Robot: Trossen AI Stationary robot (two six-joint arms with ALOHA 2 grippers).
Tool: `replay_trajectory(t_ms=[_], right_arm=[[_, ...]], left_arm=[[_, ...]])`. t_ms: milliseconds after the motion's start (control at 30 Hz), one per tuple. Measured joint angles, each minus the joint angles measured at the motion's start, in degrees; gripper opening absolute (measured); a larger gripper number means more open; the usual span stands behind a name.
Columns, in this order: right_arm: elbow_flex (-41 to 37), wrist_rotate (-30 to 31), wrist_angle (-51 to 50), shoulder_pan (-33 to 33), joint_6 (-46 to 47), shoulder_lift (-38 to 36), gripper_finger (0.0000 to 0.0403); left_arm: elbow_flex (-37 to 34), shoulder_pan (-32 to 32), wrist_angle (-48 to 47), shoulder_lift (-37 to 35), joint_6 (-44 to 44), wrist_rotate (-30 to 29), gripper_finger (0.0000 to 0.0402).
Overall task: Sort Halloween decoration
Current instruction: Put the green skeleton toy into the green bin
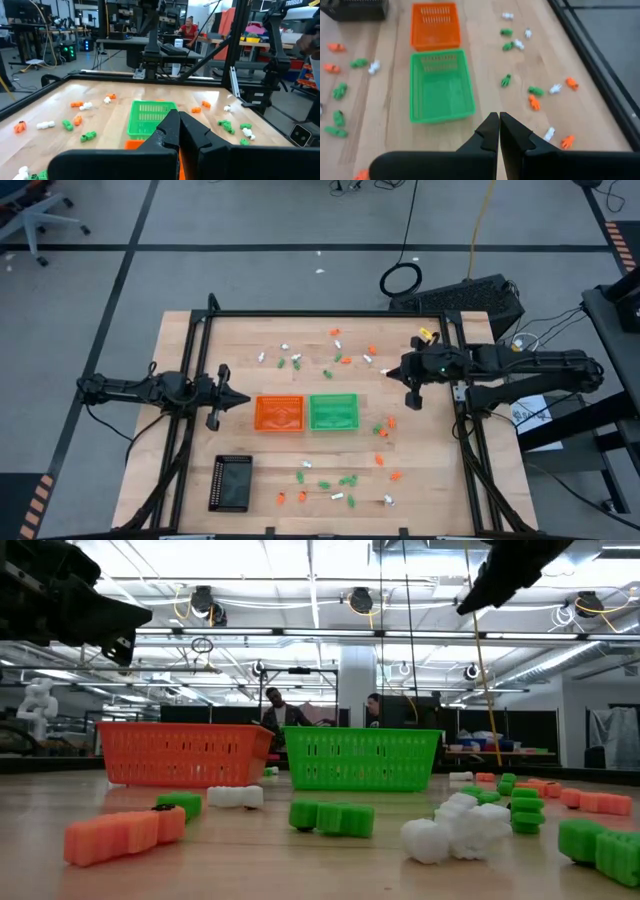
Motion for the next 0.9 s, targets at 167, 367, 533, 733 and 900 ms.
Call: replay_trajectory(t_ms=[167, 367, 533, 733, 900], right_arm=[[-1.49, 0.02, -1.32, 0.00, 4.15, 0.51, 0.0000], [-6.43, 0.00, -0.90, 0.00, 7.06, 0.67, 0.0000], [-11.10, 0.00, 0.51, 0.00, 7.50, 0.71, 0.0000], [-17.05, -0.02, 6.78, 0.00, 5.25, 0.72, 0.0000], [-17.89, 0.00, 7.92, 0.00, 8.54, 0.71, 0.0000]], left_arm=[[-0.02, 0.00, 0.20, 0.00, 0.04, -0.72, 0.0001], [-0.02, 0.00, 1.20, 0.00, 0.38, -6.31, 0.0001], [0.00, 0.00, 1.50, 0.00, 0.15, -7.21, 0.0001], [3.50, 0.01, 10.13, -0.03, 1.00, -8.43, 0.0001], [12.17, 0.02, 6.70, 2.02, 3.50, -8.42, 0.0001]])
